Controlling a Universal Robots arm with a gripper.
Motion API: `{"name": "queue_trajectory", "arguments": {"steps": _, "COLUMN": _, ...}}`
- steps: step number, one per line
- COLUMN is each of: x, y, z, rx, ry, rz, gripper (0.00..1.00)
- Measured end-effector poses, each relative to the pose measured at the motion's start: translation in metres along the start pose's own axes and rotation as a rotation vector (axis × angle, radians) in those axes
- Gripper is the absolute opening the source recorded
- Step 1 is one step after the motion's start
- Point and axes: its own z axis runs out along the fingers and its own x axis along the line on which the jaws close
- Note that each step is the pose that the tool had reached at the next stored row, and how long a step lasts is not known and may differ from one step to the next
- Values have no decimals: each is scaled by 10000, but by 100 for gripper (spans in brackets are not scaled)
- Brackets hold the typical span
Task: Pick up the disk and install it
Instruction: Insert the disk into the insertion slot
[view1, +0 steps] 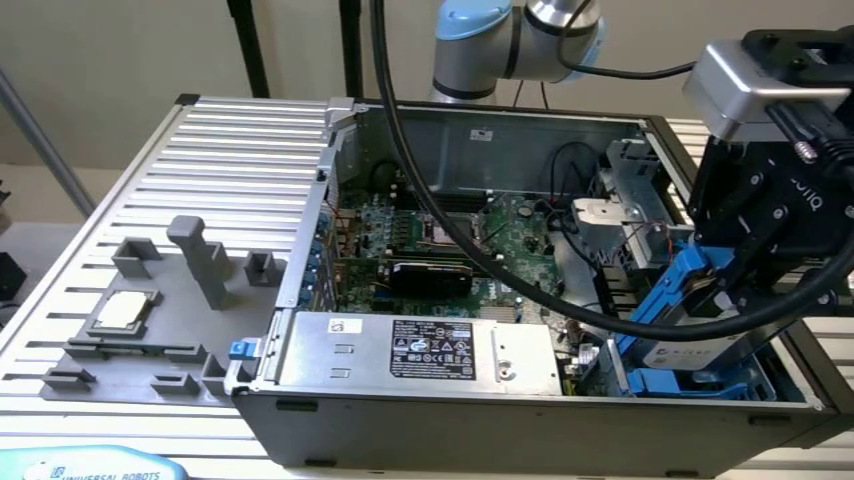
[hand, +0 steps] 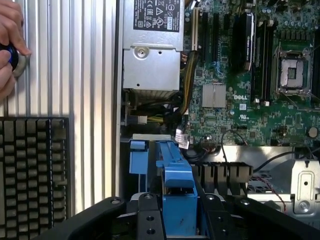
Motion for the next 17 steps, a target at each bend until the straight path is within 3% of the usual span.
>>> {"name": "queue_trajectory", "arguments": {"steps": 12, "x": 13, "y": -5, "z": 177, "rx": -10, "ry": -157, "rz": -151, "gripper": 33}}
{"name": "queue_trajectory", "arguments": {"steps": 17, "x": 17, "y": -6, "z": 239, "rx": -15, "ry": -189, "rz": -203, "gripper": 33}}
